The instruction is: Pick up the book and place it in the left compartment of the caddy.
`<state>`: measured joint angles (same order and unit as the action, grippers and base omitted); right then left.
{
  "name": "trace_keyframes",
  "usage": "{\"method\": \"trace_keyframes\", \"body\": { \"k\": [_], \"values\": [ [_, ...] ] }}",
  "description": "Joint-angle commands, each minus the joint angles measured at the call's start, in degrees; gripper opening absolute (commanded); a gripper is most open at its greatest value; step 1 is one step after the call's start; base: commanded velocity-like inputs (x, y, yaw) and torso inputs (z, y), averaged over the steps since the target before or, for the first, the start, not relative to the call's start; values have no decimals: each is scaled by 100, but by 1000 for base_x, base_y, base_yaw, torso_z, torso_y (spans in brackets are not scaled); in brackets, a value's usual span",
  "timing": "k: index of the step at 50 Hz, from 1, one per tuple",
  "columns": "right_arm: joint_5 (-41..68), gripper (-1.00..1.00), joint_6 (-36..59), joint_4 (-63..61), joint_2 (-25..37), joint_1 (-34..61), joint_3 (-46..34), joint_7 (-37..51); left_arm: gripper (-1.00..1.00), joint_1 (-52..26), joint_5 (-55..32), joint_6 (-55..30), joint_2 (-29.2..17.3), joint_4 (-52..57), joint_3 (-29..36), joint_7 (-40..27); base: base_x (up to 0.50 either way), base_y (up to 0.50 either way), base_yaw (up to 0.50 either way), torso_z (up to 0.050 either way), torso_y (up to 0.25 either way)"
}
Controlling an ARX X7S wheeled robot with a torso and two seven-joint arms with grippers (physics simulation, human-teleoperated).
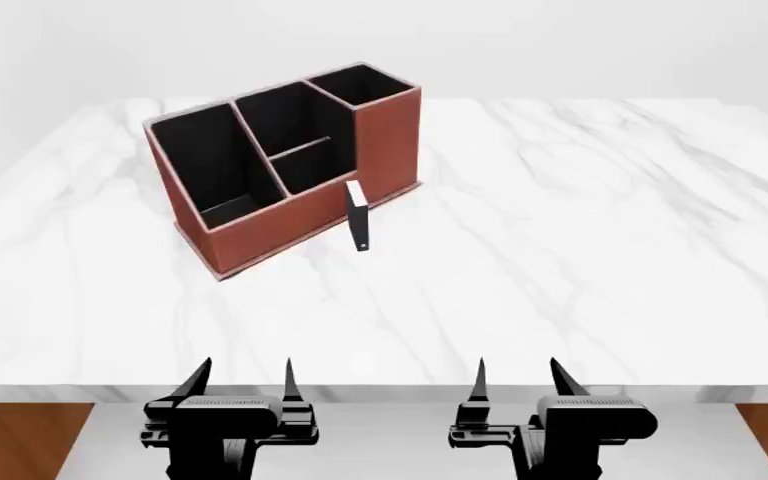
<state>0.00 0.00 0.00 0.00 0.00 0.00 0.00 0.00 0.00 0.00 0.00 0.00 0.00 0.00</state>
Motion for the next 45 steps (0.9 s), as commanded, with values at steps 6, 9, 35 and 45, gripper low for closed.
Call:
{"method": "trace_keyframes", "body": {
  "k": [6,9,35,45],
  "values": [
    [266,100,314,-192,211,28,-193,157,100,-2,-291,-169,-205,148,221,-130,0,0,0,0,0],
    [331,100,303,-191,254,13,-225,186,100,-14,-336,-182,-233,112,221,-234,0,0,0,0,0],
    [268,100,-3,-124,492,-125,-569,540,100,8,-404,87,-475,-96,542,-468,0,432,0,0,0],
    [305,100,-22,-16,564,-84,-673,598,100,20,-457,158,-542,-112,627,-534,0,300,0,0,0]
  ]
}}
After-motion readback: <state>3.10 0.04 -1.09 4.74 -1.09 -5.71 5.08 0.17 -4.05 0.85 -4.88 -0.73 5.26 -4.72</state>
